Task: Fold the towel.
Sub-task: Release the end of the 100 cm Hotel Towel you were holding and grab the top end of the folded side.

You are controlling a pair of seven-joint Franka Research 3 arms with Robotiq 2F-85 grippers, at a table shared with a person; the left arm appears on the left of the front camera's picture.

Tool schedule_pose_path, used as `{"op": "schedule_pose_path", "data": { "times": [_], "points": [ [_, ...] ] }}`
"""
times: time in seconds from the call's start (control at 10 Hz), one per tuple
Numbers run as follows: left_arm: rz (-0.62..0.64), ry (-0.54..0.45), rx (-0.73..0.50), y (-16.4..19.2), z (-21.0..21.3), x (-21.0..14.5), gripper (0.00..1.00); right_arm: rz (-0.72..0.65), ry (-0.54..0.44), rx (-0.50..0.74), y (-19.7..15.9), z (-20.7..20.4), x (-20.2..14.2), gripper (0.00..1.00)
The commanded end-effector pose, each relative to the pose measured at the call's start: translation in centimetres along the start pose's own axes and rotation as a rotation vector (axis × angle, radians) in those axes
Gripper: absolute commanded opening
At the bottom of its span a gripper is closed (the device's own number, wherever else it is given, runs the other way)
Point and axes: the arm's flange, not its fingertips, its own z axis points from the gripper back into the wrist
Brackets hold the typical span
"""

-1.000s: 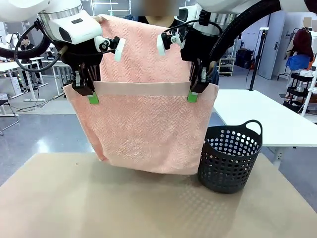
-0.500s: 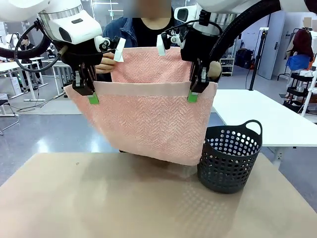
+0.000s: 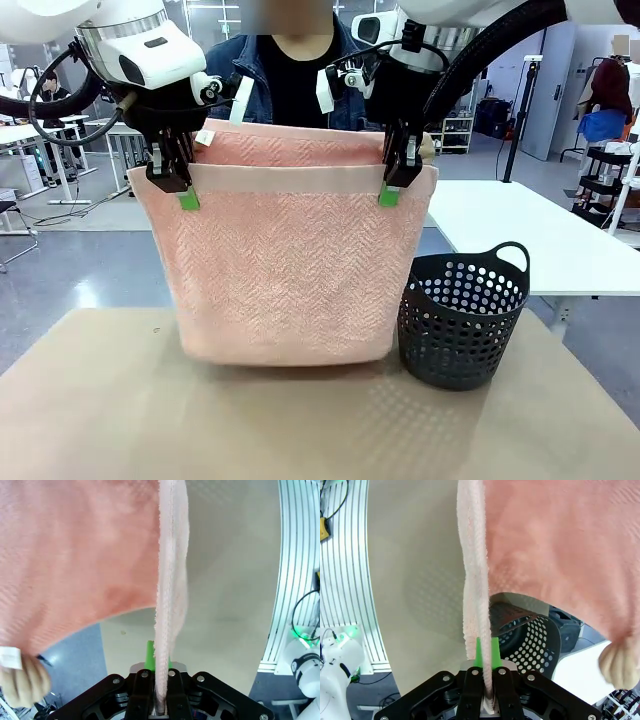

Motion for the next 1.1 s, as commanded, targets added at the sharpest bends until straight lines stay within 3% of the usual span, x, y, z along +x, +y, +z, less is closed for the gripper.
{"op": "schedule_pose_path", "data": {
  "times": [0.0, 1.0],
  "points": [
    [-0.005, 0.002, 0.003, 0.06, 0.12, -0.22, 0.0, 0.009, -0.001, 0.005, 0.03, 0.18, -0.11, 0.0],
    [-0.005, 0.002, 0.003, 0.06, 0.12, -0.22, 0.0, 0.009, -0.001, 0.005, 0.03, 0.18, -0.11, 0.0]
  ]
}}
